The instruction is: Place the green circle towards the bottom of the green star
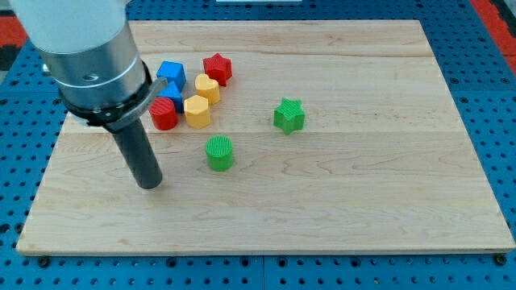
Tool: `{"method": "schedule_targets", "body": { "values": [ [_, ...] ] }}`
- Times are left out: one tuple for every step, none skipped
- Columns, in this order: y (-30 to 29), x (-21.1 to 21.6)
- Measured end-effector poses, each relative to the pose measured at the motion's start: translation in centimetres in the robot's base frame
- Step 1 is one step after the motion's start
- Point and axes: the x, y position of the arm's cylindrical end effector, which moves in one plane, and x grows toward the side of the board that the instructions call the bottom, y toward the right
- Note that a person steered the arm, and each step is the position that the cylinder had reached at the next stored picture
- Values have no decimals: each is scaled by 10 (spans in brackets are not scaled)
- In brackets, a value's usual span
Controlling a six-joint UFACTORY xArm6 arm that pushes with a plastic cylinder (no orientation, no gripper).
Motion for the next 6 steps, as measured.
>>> {"method": "schedule_targets", "body": {
  "values": [
    [48,-7],
    [82,-40],
    [105,-70],
    [83,-60],
    [69,-69],
    [78,-93]
  ]
}}
